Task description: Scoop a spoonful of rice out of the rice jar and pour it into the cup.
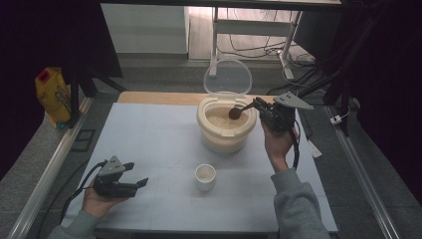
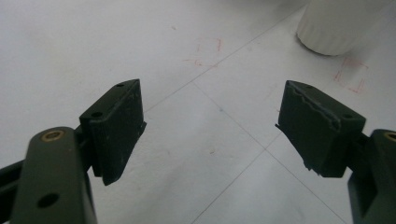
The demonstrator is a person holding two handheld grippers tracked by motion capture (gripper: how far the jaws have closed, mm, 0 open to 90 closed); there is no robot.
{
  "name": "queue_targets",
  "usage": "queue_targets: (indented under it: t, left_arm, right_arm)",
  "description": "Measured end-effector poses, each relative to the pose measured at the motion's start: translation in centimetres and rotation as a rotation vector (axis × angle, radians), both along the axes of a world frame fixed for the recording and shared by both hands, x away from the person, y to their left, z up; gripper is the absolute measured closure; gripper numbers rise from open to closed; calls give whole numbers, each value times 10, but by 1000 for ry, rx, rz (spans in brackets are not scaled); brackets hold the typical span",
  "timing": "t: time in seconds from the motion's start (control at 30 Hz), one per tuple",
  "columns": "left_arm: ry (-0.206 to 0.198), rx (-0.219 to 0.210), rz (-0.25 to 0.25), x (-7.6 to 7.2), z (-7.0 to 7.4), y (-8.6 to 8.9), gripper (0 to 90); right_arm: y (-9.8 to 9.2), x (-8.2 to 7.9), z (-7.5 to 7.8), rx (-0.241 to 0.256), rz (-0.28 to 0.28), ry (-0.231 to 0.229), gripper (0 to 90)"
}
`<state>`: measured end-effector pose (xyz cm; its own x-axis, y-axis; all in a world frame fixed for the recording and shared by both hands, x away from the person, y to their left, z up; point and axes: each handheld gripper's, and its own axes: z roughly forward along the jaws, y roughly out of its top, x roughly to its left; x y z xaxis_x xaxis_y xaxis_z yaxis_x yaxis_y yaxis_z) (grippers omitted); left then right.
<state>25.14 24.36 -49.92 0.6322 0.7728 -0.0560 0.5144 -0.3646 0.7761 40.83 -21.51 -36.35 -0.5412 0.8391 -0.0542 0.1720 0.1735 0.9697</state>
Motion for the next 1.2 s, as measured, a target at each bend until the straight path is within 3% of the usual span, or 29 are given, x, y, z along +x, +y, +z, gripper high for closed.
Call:
queue_targets:
  t: [0.1, 0.27, 0.37, 0.63, 0.77, 1.2]
  left_arm:
    - [5, 2, 1, 0, -1, 1, 220]
    - [6, -1, -1, 0, -1, 1, 220]
    - [11, 1, -4, 1, -2, 1, 220]
    - [11, 0, -4, 1, -2, 1, 220]
    - [11, 1, -6, 1, -2, 1, 220]
    - [11, -2, -7, 2, -3, 0, 221]
  right_arm:
    - [2, 1, -1, -19, -3, 4, 834]
    - [0, 0, -1, 9, 7, 23, 834]
    - [2, 0, -2, -11, 17, 40, 834]
    - [6, 12, -9, 20, 55, 179, 836]
    - [6, 18, -13, 64, 68, 241, 836]
    - [7, 29, -26, 154, 84, 357, 837]
